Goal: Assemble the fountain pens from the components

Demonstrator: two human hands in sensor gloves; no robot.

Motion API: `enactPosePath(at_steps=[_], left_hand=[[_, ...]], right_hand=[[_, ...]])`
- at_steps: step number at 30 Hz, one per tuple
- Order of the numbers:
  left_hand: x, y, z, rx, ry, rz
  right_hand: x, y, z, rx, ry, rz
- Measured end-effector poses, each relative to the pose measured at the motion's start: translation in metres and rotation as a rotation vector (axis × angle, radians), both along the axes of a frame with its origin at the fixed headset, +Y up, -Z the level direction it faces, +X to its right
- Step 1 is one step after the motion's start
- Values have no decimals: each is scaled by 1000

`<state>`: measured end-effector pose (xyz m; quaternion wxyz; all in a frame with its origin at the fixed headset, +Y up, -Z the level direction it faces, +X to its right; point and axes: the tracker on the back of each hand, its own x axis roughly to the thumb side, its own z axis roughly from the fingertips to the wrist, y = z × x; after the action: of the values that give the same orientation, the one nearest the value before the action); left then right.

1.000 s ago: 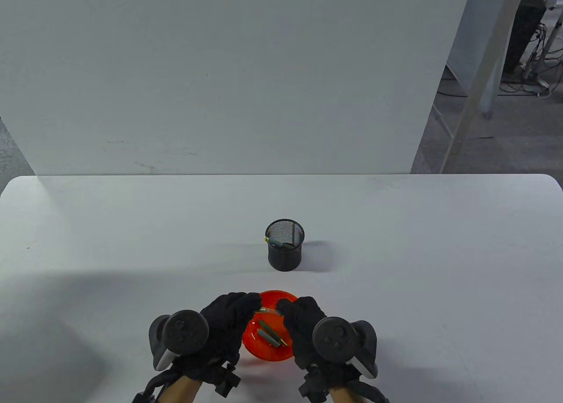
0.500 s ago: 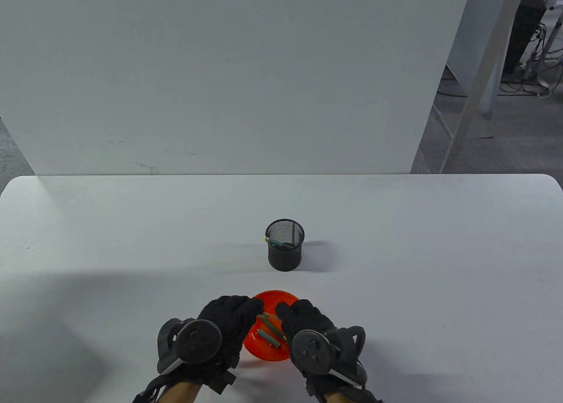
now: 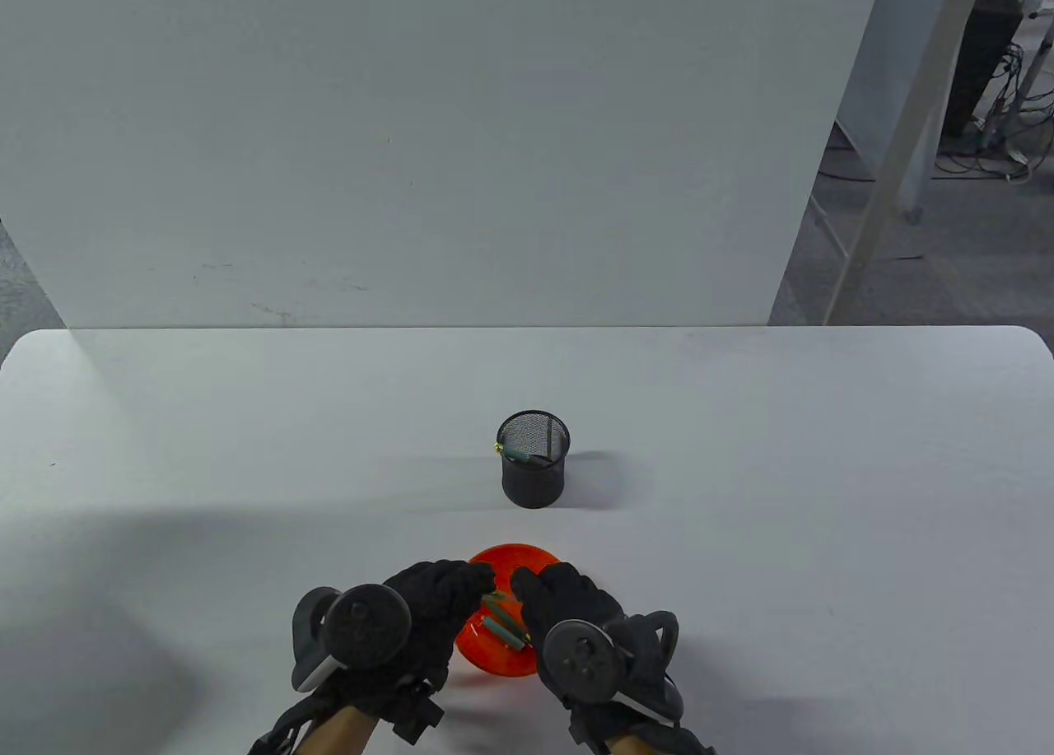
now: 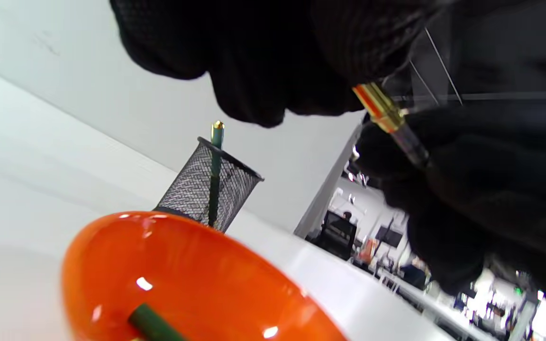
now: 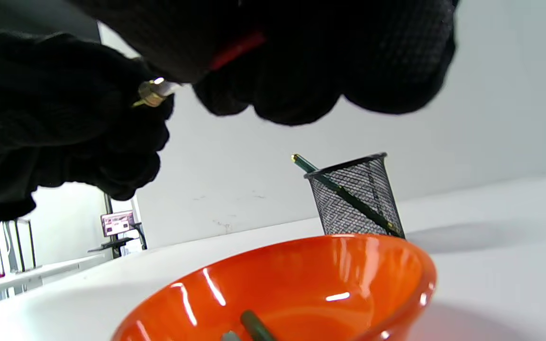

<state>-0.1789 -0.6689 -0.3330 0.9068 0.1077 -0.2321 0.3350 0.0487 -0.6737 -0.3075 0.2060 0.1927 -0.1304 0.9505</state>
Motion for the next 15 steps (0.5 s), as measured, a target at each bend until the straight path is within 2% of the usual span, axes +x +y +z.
enactPosePath(at_steps=[2, 4, 7, 10, 11, 15], left_hand=[[-9, 0, -2, -10, 33, 57], [-21, 1, -4, 15, 99, 83], [-34, 1, -8, 4, 158, 172], [-43, 0, -8, 6, 214, 276], [-45, 0, -8, 13, 233, 297], [-51, 4, -5, 59, 268, 288]], right_hand=[[11, 2, -2, 4, -43, -130], [19, 4, -4, 68, -95, -201], [18, 5, -9, 47, -119, -101], [6, 2, -16, -2, -85, 42], [-2, 1, -21, -70, -82, 151], [-29, 1, -38, -211, -46, 399]])
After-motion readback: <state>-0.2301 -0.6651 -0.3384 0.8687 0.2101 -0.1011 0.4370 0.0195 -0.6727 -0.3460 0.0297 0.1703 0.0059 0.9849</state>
